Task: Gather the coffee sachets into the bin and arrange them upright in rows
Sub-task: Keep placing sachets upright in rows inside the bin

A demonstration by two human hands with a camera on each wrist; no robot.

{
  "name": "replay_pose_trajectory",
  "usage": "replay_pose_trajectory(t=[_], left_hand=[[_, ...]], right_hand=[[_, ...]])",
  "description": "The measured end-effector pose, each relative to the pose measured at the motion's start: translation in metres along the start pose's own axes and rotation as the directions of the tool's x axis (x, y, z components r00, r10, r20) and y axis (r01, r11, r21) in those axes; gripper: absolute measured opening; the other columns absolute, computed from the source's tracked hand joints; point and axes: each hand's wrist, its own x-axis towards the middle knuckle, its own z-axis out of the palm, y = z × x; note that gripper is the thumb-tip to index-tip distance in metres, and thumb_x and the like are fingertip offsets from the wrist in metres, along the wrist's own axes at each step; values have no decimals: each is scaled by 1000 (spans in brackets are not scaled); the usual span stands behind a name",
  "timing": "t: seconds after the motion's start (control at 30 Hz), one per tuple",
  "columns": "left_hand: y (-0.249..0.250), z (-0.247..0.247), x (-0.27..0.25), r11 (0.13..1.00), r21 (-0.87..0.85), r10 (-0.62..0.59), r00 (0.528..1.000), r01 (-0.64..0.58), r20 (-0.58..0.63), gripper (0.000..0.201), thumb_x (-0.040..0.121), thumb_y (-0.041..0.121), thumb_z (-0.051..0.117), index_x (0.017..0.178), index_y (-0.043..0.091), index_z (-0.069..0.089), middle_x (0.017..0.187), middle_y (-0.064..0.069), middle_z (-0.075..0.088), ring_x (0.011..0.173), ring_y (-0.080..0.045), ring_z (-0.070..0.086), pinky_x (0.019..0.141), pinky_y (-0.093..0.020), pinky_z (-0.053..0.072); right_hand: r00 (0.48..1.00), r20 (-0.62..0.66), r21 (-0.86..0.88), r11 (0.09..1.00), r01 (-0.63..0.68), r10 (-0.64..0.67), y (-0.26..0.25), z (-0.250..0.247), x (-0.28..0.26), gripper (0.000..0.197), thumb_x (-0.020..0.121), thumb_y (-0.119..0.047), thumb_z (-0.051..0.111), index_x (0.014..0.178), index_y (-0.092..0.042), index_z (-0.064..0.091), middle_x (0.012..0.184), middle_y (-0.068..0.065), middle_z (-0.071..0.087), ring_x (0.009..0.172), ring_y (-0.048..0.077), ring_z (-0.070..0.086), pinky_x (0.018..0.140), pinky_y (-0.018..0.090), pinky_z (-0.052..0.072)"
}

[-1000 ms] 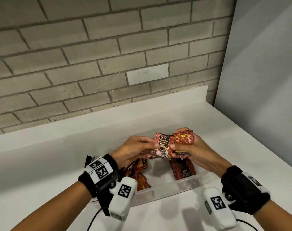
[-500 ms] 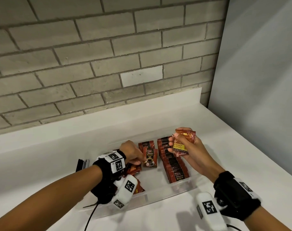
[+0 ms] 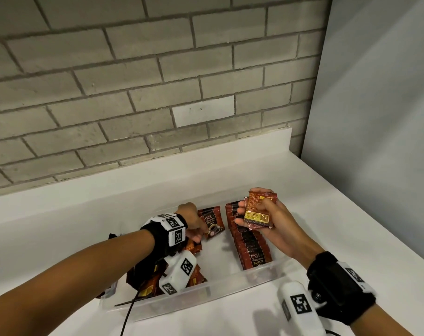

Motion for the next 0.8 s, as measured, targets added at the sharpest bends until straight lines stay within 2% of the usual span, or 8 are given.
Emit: replay_pose_trajectory(t=[0.1, 0.2, 0.3, 0.47, 0.53, 0.67, 0.73, 0.8], left_hand=[[0, 1, 2, 1000, -14, 4, 1000, -4, 3, 15, 77, 6, 78, 77, -3, 66, 77, -18, 73, 58, -22, 68, 72, -36, 61], [0, 1, 3, 1000, -7, 2, 1000, -2, 0, 16, 77, 7, 78, 81, -4, 66, 79, -18, 73, 60, -22, 68, 75, -37, 60], [0, 0, 2, 1000, -4, 13, 1000, -13, 6, 18, 77, 9, 79, 79, -3, 65, 71, -15, 71, 56, -21, 67, 74, -36, 60], [3, -15, -10, 991, -81, 102, 995, -102, -7, 25, 81, 19, 75, 84, -4, 67, 64, -11, 69, 51, -15, 66, 60, -27, 60], [5, -21, -22, 967, -117, 224, 974, -226, -36, 28, 86, 25, 69, 87, -3, 68, 69, -11, 70, 52, -13, 65, 55, -22, 57], [11, -20, -53, 844, -267, 468, 882, -465, -55, 26, 89, 25, 64, 98, 1, 69, 83, -11, 70, 65, -13, 65, 62, -19, 55], [13, -14, -64, 789, -347, 498, 859, -507, -122, 22, 89, 20, 65, 98, 0, 70, 83, -10, 70, 66, -13, 65, 63, -19, 55], [16, -6, -71, 763, -341, 513, 835, -549, -198, 21, 87, 19, 68, 99, 2, 72, 87, -10, 73, 73, -17, 68, 66, -18, 55]], right_hand=[[999, 37, -18, 999, -35, 36, -1, -1, -1, 34, 96, 6, 38, 123, -10, 51, 112, 26, 66, 104, 37, 66, 85, 53, 55], [998, 43, -74, 996, -52, 56, 0, -2, -1, 36, 95, 7, 43, 127, -10, 49, 117, 25, 65, 105, 37, 66, 83, 50, 57], [998, 16, -98, 994, -56, 58, -1, -4, 0, 38, 91, 7, 53, 126, -7, 50, 120, 21, 64, 103, 37, 67, 78, 46, 59], [998, 20, -135, 989, -56, 59, -1, -3, -1, 41, 86, 7, 60, 124, -7, 51, 117, 20, 66, 102, 38, 67, 78, 44, 59], [998, 27, -153, 987, -49, 54, -1, -2, -2, 41, 85, 6, 61, 123, -8, 52, 115, 19, 68, 100, 38, 68, 73, 40, 60], [999, 43, -218, 976, -22, 32, 1, 1, -3, 39, 84, 4, 64, 120, -8, 54, 112, 18, 69, 99, 35, 69, 69, 36, 59], [999, 34, -237, 972, -2, 10, 2, 2, -2, 39, 84, 4, 65, 119, -8, 54, 112, 17, 69, 99, 33, 69, 69, 36, 59], [1000, 18, -278, 960, 21, -17, 4, 3, -1, 36, 84, 4, 65, 116, -9, 54, 110, 16, 69, 97, 29, 70, 68, 35, 59]])
